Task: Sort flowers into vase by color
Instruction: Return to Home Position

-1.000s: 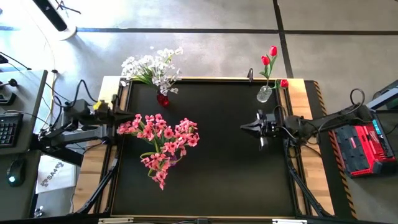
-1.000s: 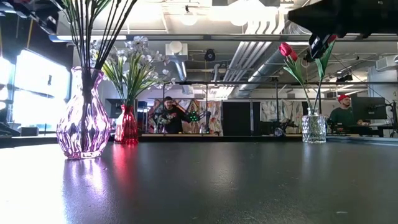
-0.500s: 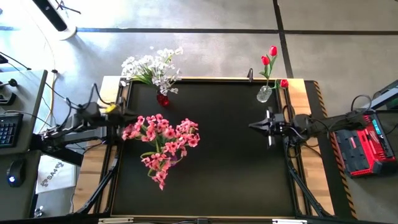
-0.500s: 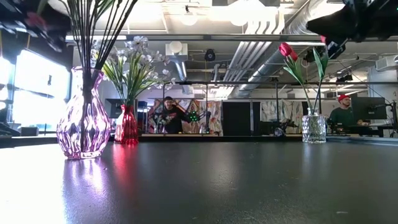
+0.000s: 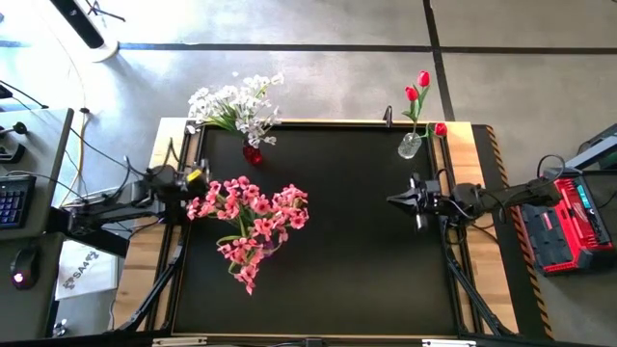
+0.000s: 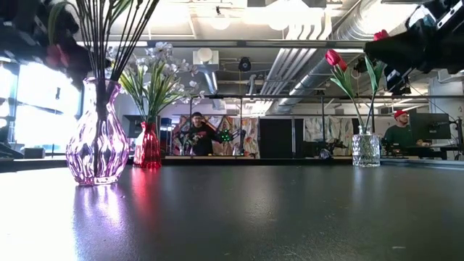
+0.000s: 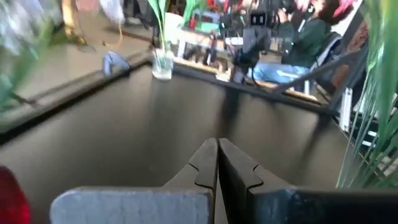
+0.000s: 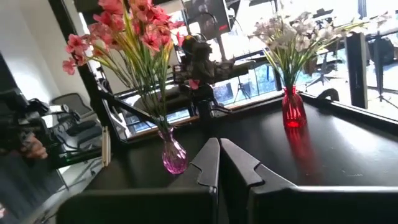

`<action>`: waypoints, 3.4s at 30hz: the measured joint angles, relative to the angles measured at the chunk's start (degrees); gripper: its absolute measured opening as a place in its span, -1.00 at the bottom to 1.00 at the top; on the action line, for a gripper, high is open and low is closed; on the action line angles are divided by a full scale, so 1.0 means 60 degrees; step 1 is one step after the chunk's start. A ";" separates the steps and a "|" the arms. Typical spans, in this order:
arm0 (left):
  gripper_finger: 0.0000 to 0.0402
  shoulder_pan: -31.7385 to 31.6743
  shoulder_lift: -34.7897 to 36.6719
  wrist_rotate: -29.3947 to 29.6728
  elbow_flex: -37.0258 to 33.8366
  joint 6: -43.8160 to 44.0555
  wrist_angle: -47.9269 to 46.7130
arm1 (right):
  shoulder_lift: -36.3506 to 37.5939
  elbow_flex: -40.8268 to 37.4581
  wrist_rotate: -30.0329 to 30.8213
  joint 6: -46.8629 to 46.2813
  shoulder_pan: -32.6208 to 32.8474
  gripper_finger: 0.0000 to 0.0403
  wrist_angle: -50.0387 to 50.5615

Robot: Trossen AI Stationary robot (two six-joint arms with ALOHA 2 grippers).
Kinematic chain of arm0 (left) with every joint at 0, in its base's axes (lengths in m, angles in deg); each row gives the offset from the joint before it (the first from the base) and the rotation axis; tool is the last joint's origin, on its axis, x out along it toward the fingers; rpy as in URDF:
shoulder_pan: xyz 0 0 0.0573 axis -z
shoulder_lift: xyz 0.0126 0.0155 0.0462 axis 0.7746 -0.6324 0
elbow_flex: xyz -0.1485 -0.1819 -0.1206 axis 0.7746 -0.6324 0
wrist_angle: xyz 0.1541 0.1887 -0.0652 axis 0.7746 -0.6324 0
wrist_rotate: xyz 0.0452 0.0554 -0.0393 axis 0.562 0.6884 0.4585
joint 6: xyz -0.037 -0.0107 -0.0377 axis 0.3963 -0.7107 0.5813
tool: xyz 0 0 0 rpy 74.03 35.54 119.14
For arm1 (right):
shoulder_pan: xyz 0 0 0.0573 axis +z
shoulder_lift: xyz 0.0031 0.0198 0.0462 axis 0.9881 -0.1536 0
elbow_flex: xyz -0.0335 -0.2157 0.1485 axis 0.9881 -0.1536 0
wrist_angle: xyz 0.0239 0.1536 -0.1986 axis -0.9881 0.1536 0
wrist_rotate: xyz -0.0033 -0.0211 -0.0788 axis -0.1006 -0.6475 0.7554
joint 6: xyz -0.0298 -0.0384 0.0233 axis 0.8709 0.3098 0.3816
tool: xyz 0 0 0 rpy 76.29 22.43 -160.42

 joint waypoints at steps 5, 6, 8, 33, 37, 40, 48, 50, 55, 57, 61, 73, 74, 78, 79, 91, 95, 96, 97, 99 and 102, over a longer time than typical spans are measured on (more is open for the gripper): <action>-1.00 0.0000 0.0016 -0.0361 -0.0669 0.0250 0.0445 | 0.0000 -0.0008 -0.0484 -0.0013 0.0000 -1.00 -0.0196; -1.00 0.0000 0.0017 -0.0403 -0.0731 0.0186 0.0477 | 0.0000 -0.0008 -0.0591 -0.0009 0.0000 -1.00 -0.0253; -1.00 0.0000 0.0013 -0.0556 -0.0792 -0.0040 0.0413 | 0.0000 -0.0008 -0.0699 0.0019 0.0000 -1.00 -0.0325; -1.00 0.1162 0.0040 -0.0042 -0.1251 -0.0734 0.1129 | -0.0001 -0.0012 -0.0229 -0.0085 0.0000 -1.00 0.0078; -1.00 0.1162 0.0042 -0.0042 -0.1251 -0.0735 0.1179 | -0.0004 -0.0012 -0.0212 -0.0089 0.0000 -1.00 0.0234; -1.00 0.1162 0.0039 -0.0042 -0.1251 -0.0575 0.1176 | -0.0004 -0.0012 -0.0106 -0.0086 0.0000 -1.00 0.0432; -1.00 0.1162 0.0039 -0.0050 -0.1251 0.0269 0.1165 | -0.0007 -0.0015 -0.0073 -0.0088 0.0000 -1.00 0.1048; -1.00 0.1162 0.0039 -0.0081 -0.1251 0.0277 0.1162 | -0.0007 -0.0015 -0.0073 -0.0087 0.0000 -1.00 0.1135; -1.00 0.1162 0.0039 -0.0097 -0.1251 0.0738 0.1162 | -0.0011 -0.0015 -0.0073 -0.0165 0.0000 -1.00 0.1372; -1.00 0.1165 0.0039 -0.0093 -0.1251 0.1053 0.1162 | -0.0011 -0.0015 -0.0073 -0.0335 0.0000 -1.00 0.1442; -1.00 0.1162 0.0039 -0.0086 -0.1251 0.1192 0.1162 | -0.0011 -0.0015 -0.0073 -0.0418 0.0000 -1.00 0.1578; -1.00 0.1162 0.0039 -0.0079 -0.1251 0.1192 0.1160 | -0.0011 -0.0019 -0.0076 -0.0341 0.0000 -1.00 0.1574; -1.00 0.1163 0.0039 -0.0079 -0.1250 0.1192 0.1158 | -0.0011 -0.0019 -0.0074 -0.0318 0.0000 -1.00 0.1574; -1.00 0.1162 0.0039 -0.0079 -0.1247 0.1192 0.1158 | -0.0011 -0.0011 -0.0076 0.0375 0.0000 -1.00 0.1618; -1.00 0.1164 0.0039 -0.0079 -0.1249 0.1192 0.1158 | -0.0011 -0.0006 -0.0088 0.0414 0.0000 -1.00 0.1655; -1.00 0.1162 0.0039 -0.0079 -0.1247 0.1192 0.1158 | 0.0200 0.0008 -0.1340 0.3173 0.0004 -1.00 0.0689; -1.00 0.1162 0.0039 -0.0079 -0.1247 0.1192 0.1158 | 0.0613 0.0010 -0.1357 0.3237 0.0004 -1.00 0.1072; -1.00 0.1165 0.0039 -0.0079 -0.1247 0.1192 0.1158 | 0.0756 0.0010 -0.1407 0.3240 0.0004 -1.00 0.1202; -1.00 0.1164 0.0039 -0.0077 -0.1247 0.1188 0.1158 | 0.0901 0.0010 -0.1453 0.3252 0.0004 -1.00 0.1310; -1.00 0.1165 0.0039 -0.0079 -0.1247 0.1191 0.1158 | 0.1215 0.0002 -0.1509 0.3273 0.0004 -1.00 0.1480; -1.00 0.1162 0.0039 -0.0078 -0.1247 0.1188 0.1158 | 0.1273 -0.0008 -0.1550 0.3201 0.0004 -1.00 0.1725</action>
